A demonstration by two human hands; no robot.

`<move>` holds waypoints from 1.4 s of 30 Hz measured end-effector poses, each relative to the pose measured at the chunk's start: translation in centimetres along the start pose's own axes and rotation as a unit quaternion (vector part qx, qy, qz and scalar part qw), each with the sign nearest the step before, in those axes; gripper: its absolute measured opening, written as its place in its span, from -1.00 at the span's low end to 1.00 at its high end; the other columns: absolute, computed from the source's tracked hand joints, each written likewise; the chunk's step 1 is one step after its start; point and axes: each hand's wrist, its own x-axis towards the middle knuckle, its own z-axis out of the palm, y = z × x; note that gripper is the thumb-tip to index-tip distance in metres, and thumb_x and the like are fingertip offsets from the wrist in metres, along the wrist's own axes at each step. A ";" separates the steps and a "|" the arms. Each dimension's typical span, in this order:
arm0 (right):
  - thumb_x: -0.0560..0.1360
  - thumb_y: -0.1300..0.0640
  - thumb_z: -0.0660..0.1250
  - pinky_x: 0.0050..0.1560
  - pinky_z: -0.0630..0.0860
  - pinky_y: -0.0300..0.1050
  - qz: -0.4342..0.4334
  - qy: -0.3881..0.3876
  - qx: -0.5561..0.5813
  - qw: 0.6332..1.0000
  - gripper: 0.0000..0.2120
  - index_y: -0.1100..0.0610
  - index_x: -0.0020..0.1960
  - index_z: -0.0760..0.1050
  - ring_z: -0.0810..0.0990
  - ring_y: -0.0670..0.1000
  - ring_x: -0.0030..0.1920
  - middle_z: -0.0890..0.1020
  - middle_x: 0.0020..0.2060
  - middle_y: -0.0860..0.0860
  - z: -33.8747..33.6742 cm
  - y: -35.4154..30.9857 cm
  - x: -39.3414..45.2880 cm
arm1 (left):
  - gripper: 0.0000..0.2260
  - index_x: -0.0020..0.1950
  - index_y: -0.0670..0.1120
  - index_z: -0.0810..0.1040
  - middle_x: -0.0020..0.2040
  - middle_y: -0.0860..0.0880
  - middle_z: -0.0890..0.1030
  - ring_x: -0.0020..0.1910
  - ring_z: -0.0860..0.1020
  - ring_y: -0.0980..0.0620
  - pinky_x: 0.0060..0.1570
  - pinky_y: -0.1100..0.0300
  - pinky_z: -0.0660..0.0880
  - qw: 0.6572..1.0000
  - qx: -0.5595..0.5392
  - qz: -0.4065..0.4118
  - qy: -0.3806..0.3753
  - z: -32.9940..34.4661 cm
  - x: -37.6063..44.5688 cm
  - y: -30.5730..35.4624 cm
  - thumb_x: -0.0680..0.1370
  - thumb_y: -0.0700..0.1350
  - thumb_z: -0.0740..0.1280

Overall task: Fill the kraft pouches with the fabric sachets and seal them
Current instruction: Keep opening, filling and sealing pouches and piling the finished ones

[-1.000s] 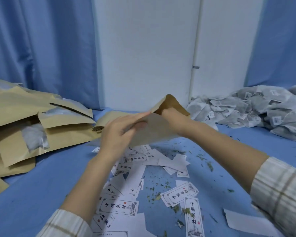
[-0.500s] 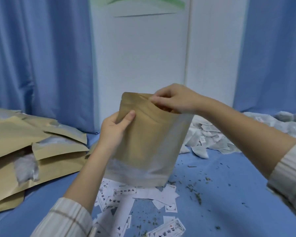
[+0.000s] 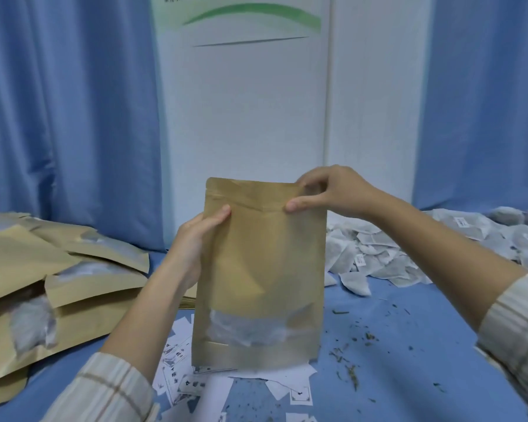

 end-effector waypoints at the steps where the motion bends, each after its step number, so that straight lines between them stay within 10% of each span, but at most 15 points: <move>1: 0.04 -0.44 0.42 -0.20 0.27 -0.09 0.002 0.005 0.013 1.000 -0.27 0.21 -0.22 0.53 0.38 -0.02 -0.30 0.48 -0.34 0.04 -0.1 0.1 0.0 | -0.59 0.16 -0.09 0.61 0.07 -0.06 0.67 0.04 0.64 -0.02 -0.11 0.19 0.58 0.999 0.024 -0.003 -0.023 -0.1 0.2 0.4 0.39 0.09 0.43; 5: 0.00 -0.38 0.47 -0.30 0.24 -0.16 0.012 -0.002 0.022 1.000 -0.34 0.18 -0.24 0.58 0.34 -0.15 -0.37 0.44 -0.41 -0.04 -0.3 0.8 0.0 | -0.52 0.05 -0.02 0.65 -0.01 -0.02 0.69 -0.07 0.64 0.00 0.01 0.05 0.52 0.987 0.156 -0.002 -0.042 0.7 0.8 1.6 0.26 0.24 0.47; 15: 0.15 -0.21 0.53 -0.47 0.27 -0.44 0.052 0.026 -0.011 0.998 -0.69 -0.06 -0.54 0.50 0.40 -0.27 -0.49 0.44 -0.62 -0.18 -0.8 3.9 0.4 | -0.91 -0.27 -0.08 0.64 -0.34 0.06 0.68 -0.34 0.63 0.11 -0.31 0.30 0.56 0.986 0.112 0.065 0.109 2.6 2.5 0.2 0.39 -0.13 0.51; 21: 0.20 -0.23 0.50 -0.13 0.45 -0.19 0.001 0.015 -0.080 0.997 -0.48 -0.17 0.05 0.36 0.53 -0.16 -0.17 0.58 -0.26 -0.21 -0.7 3.2 1.1 | -0.88 -0.28 -0.05 0.62 -0.22 -0.02 0.67 -0.12 0.62 -0.08 0.05 -0.02 0.55 0.975 0.138 0.066 0.164 3.1 2.6 -0.8 0.38 -0.06 0.52; 24: 0.27 -0.24 0.45 -0.16 0.40 -0.41 -0.026 -0.052 -0.077 0.995 -0.49 -0.26 0.18 0.40 0.52 -0.28 -0.19 0.60 -0.24 -0.25 0.3 1.1 1.8 | -0.87 -0.26 -0.04 0.64 -0.22 -0.04 0.68 -0.14 0.62 -0.08 0.01 -0.03 0.54 0.972 0.173 0.077 0.140 3.9 2.2 -1.2 0.38 -0.02 0.51; 26: 0.30 -0.22 0.45 -0.28 0.33 -0.49 -0.032 -0.095 -0.091 0.991 -0.75 -0.19 -0.07 0.55 0.49 -0.30 -0.28 0.57 -0.34 -0.26 1.2 0.1 2.5 | -0.88 -0.24 -0.02 0.65 -0.21 -0.04 0.69 -0.14 0.63 -0.07 -0.03 -0.01 0.54 0.971 0.189 0.085 0.122 4.4 1.9 -1.4 0.39 0.00 0.50; 30: 0.35 -0.14 0.44 -0.41 0.20 -0.26 -0.035 -0.113 -0.104 0.988 -0.61 0.21 -0.22 0.55 0.32 -0.09 -0.40 0.36 -0.49 -0.08 2.1 -0.5 2.8 | -0.87 -0.23 0.00 0.64 -0.28 0.06 0.67 -0.24 0.60 0.07 -0.19 0.18 0.50 0.972 0.195 0.098 0.092 4.1 1.4 -1.2 0.47 0.02 0.42; 42: 0.48 -0.06 0.34 -0.36 0.22 -0.16 -0.088 -0.062 -0.136 0.985 -0.65 0.23 -0.26 0.48 0.33 -0.03 -0.38 0.36 -0.48 -0.03 4.0 -2.1 2.4 | -0.59 -0.14 -0.35 0.41 -0.31 -0.18 0.44 -0.30 0.37 -0.02 -0.26 0.08 0.29 0.944 0.249 0.162 0.144 3.9 0.5 -1.4 0.52 0.03 0.37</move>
